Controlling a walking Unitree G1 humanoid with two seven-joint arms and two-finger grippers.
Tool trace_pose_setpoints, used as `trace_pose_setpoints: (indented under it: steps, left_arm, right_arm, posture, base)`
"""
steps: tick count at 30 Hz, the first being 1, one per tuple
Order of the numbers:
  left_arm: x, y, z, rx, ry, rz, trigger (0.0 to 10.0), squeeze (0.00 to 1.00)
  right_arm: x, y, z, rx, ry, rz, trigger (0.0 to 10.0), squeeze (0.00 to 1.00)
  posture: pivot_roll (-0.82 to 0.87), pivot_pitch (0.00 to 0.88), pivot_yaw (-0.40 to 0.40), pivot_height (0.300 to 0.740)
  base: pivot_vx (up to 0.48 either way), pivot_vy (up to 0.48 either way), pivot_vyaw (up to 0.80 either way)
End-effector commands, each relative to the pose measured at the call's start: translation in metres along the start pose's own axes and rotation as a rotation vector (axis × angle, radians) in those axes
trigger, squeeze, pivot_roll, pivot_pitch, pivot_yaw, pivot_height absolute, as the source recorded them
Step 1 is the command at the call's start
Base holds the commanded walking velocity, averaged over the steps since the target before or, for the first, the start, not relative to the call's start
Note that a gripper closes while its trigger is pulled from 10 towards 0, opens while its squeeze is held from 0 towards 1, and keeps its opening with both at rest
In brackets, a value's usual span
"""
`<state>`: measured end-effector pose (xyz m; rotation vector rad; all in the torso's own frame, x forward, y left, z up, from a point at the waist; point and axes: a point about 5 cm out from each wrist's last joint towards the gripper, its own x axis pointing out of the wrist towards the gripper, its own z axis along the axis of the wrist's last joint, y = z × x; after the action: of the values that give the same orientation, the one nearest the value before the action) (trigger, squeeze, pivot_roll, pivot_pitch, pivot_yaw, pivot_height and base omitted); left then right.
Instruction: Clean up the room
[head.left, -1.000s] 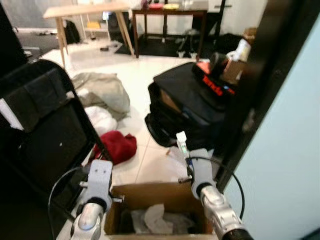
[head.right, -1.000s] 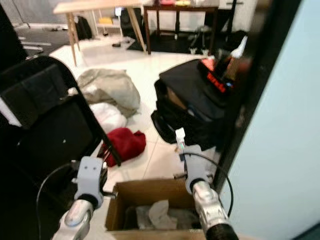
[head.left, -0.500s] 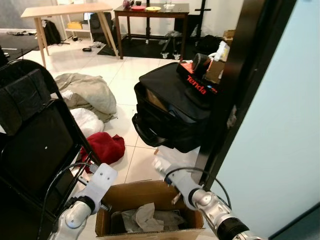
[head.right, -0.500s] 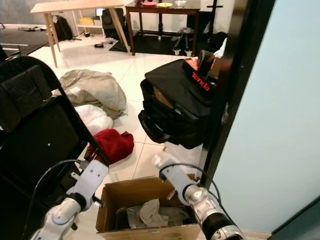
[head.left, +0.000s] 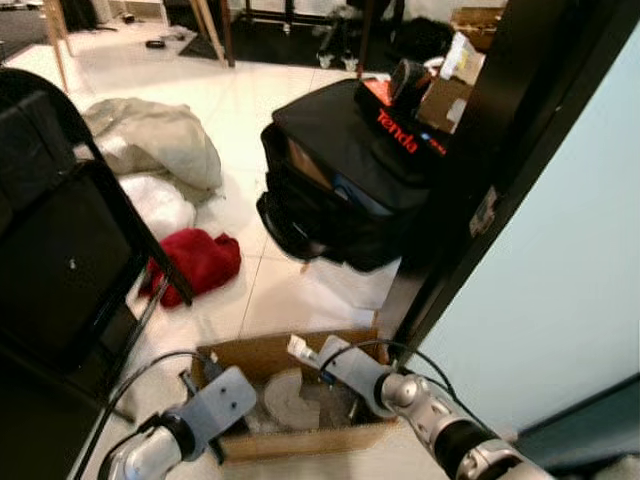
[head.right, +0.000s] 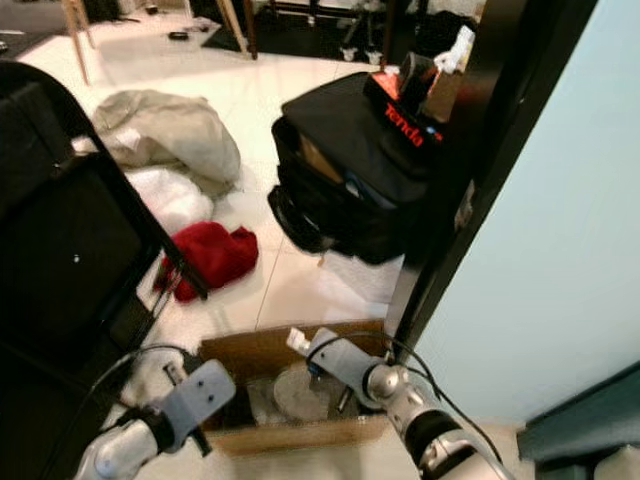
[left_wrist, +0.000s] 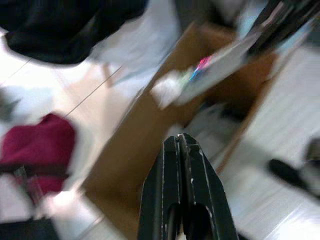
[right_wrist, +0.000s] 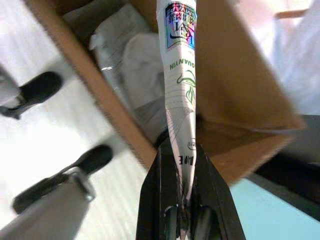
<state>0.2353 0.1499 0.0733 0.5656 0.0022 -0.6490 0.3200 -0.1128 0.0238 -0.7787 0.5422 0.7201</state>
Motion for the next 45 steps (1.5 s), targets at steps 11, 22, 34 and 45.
trace_pose_setpoints:
  steps: [11,22,34,45]
  left_arm:
    - [-0.006,-0.021,0.007,-0.050,-0.056,-0.124,10.0,0.00]
    - [-0.011,-0.023,0.007,-0.035,-0.046,-0.171,10.0,0.00]
    - [-0.010,-0.017,0.004,-0.009,-0.035,-0.163,10.0,0.00]
    - [-0.006,-0.007,0.000,-0.029,-0.012,-0.075,10.0,0.00]
  right_arm:
    - [0.004,0.013,0.001,0.009,-0.022,0.032,10.0,0.00]
    - [0.004,0.006,0.007,0.031,-0.042,-0.007,10.0,0.01]
    - [0.003,-0.001,0.005,-0.010,-0.032,-0.050,10.0,1.00]
    - [0.001,-0.011,0.012,0.030,-0.084,-0.137,10.0,0.00]
  posture:
    - [-0.01,0.359,-0.049,0.740]
    - [0.00,0.344,-0.042,0.740]
    - [0.00,0.341,-0.044,0.740]
    - [-0.01,0.318,-0.045,0.740]
  base:
    - [0.000,0.000,0.00]
    - [0.000,0.000,0.00]
    - [0.000,0.000,0.00]
    - [0.000,0.000,0.00]
